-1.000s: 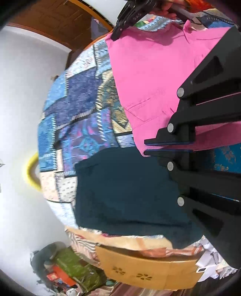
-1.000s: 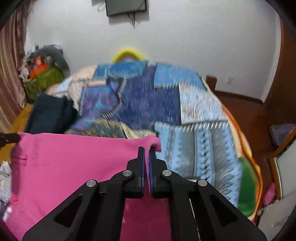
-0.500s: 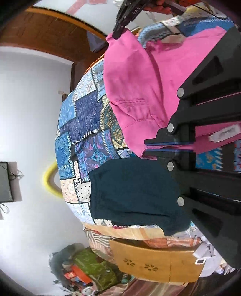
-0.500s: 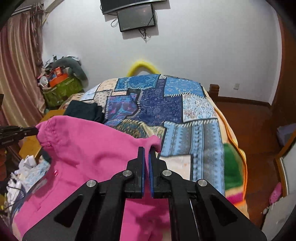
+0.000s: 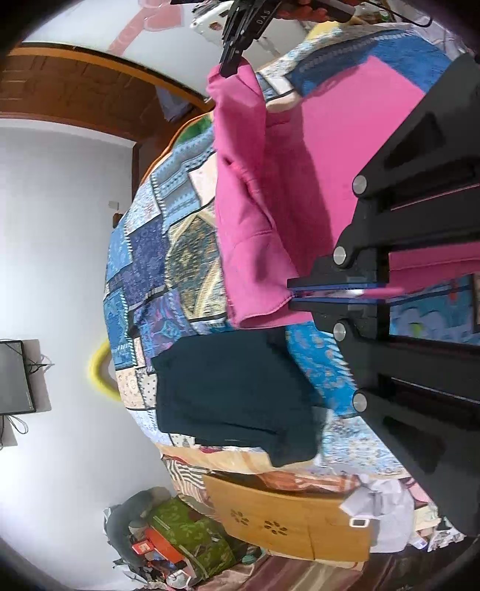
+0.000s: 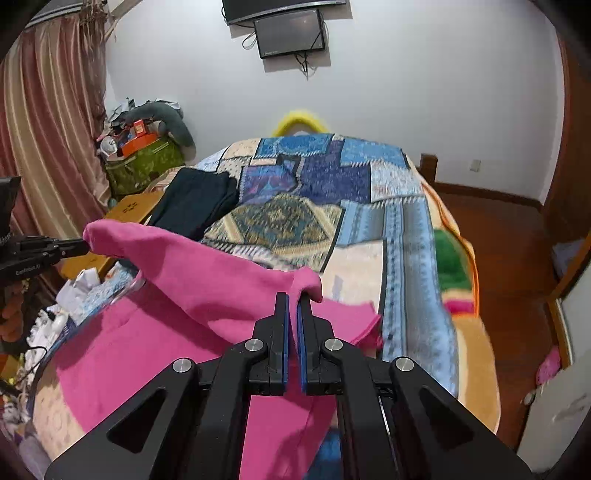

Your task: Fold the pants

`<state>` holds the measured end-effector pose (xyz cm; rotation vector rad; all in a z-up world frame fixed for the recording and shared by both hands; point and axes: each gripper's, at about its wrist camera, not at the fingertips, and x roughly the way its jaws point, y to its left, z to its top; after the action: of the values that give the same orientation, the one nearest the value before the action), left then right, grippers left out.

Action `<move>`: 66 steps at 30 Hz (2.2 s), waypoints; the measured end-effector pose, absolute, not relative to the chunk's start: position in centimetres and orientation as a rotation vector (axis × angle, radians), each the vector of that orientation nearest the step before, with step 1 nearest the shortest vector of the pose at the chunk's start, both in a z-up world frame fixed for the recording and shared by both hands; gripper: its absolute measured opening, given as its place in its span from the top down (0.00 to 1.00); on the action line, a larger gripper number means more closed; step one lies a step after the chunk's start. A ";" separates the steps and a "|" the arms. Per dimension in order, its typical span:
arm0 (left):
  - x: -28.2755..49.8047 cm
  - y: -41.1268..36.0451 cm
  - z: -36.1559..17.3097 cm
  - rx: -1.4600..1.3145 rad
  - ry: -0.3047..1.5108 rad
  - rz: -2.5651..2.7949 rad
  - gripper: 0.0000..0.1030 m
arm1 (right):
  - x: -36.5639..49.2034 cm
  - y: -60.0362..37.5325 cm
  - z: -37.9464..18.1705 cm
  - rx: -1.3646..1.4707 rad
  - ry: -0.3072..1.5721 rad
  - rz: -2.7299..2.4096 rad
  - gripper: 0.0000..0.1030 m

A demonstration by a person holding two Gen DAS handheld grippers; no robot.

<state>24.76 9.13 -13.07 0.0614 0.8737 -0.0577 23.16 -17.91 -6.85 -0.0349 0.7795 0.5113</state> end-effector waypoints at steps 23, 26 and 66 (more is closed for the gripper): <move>17.7 7.6 -15.9 0.182 0.901 -0.040 0.77 | 14.5 -20.8 -10.8 -0.106 0.894 0.427 0.77; 17.3 7.0 -14.5 0.204 0.844 -0.042 0.51 | 13.7 -19.2 -9.7 -0.149 0.836 0.472 0.48; 17.0 -3.1 -14.7 0.414 0.802 -0.225 0.92 | 12.9 -12.9 -7.1 -0.143 0.736 0.685 0.96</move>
<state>17.02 -3.08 -14.67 0.4140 0.8020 -0.2247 12.86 -12.91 -7.15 -0.1428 0.7358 0.6847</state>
